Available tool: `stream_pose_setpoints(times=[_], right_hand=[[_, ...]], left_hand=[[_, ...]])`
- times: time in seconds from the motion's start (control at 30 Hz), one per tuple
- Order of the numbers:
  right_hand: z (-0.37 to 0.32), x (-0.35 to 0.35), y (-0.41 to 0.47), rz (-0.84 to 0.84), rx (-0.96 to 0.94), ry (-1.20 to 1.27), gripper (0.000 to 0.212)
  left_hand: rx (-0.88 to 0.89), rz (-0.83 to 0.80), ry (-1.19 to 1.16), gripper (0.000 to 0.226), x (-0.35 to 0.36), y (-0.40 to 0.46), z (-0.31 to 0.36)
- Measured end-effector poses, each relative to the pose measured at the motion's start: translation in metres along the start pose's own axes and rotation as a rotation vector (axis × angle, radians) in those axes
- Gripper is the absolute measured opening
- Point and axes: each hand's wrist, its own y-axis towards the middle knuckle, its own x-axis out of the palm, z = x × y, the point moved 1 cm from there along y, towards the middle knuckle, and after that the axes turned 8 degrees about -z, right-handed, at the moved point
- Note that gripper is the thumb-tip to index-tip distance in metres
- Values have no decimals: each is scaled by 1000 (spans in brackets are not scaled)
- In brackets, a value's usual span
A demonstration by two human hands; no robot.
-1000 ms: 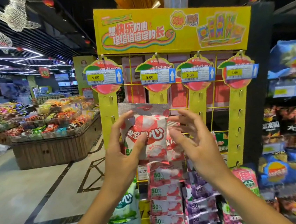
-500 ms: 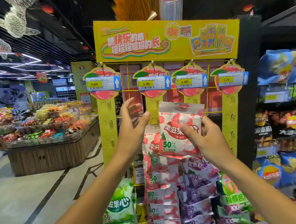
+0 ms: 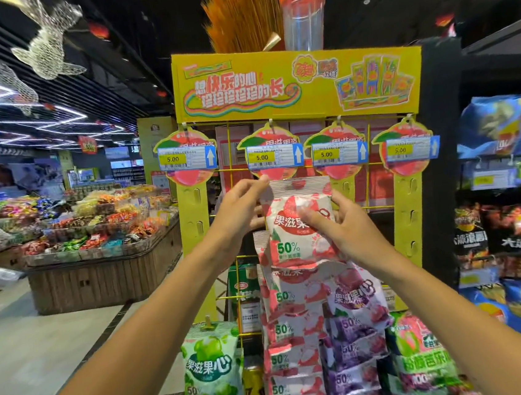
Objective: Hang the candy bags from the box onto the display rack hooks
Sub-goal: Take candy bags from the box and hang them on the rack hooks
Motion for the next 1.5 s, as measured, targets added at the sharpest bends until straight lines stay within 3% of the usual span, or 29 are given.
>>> stream_pose_setpoints(times=[0.1,0.23,0.33,0.5,0.63,0.97,1.1,1.2,1.5], right_hand=[[-4,0,18,-15,-1,32,34],[-1,0,33,-1,31,26,38],[2,3,34,15,60,-6,43],[13,7,26,37,74,-108,48],[16,10,19,51,118,-143,59],[23,29,-14,84,148,-176,88],[19,30,-35,96,136,-329,79],[11,28,-55,79,159,-514,67],[5,21,-145,-85,239,-785,56]], left_hand=[[3,19,3,40,1,2,1],[79,19,73,16,-1,0,-1],[102,18,113,14,-2,-1,-5],[114,62,145,22,-3,-5,-12],[113,71,229,42,-5,-5,-15],[222,-18,386,60,-12,-13,-21],[350,-25,469,55,-22,-36,-28],[482,-20,659,50,-37,-53,-33],[585,-311,1175,53,-16,-116,-58]])
